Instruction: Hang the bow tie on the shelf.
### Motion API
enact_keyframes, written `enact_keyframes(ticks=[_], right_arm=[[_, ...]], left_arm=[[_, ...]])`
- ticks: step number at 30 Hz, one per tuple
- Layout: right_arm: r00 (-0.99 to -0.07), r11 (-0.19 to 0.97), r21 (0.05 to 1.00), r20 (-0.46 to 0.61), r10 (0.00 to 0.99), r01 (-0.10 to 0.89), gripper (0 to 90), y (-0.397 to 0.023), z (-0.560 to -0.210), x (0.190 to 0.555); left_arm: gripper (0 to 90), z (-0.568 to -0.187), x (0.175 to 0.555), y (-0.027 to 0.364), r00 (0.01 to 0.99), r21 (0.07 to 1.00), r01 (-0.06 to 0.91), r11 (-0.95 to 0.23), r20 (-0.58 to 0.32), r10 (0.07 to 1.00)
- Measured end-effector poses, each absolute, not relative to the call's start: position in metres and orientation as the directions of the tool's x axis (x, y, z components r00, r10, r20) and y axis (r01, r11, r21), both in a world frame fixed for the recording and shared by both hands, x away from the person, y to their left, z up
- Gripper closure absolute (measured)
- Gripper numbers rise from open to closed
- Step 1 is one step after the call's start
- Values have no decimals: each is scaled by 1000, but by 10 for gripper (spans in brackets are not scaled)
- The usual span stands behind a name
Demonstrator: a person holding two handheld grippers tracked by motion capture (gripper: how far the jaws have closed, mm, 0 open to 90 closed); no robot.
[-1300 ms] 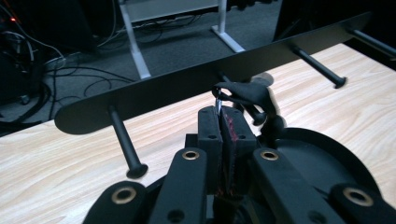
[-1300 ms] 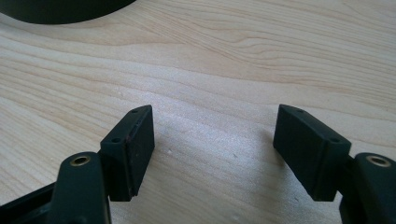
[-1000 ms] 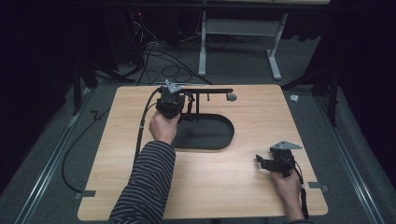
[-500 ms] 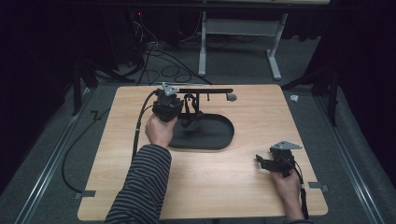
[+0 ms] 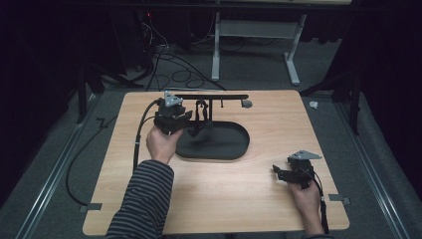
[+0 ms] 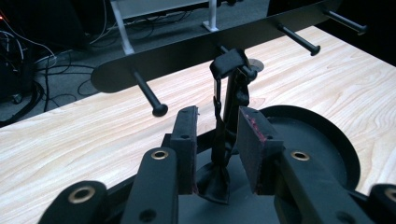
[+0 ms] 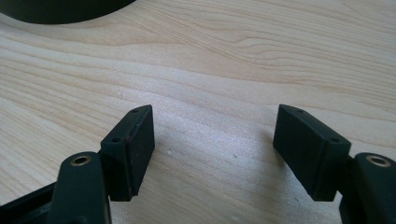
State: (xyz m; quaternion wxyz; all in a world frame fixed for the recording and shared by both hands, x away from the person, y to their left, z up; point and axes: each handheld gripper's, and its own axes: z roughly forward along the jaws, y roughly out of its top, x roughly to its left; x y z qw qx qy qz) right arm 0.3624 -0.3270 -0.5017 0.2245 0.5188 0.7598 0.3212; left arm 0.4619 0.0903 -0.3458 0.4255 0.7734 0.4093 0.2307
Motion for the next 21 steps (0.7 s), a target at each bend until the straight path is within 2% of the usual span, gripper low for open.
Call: enact_keyframes(ticks=[21], right_arm=[[-361,256,721,-8,933,644,307,-327,-502,362]], left_arm=[[671,-345,431,116,555,859,432,-274,-14,832]])
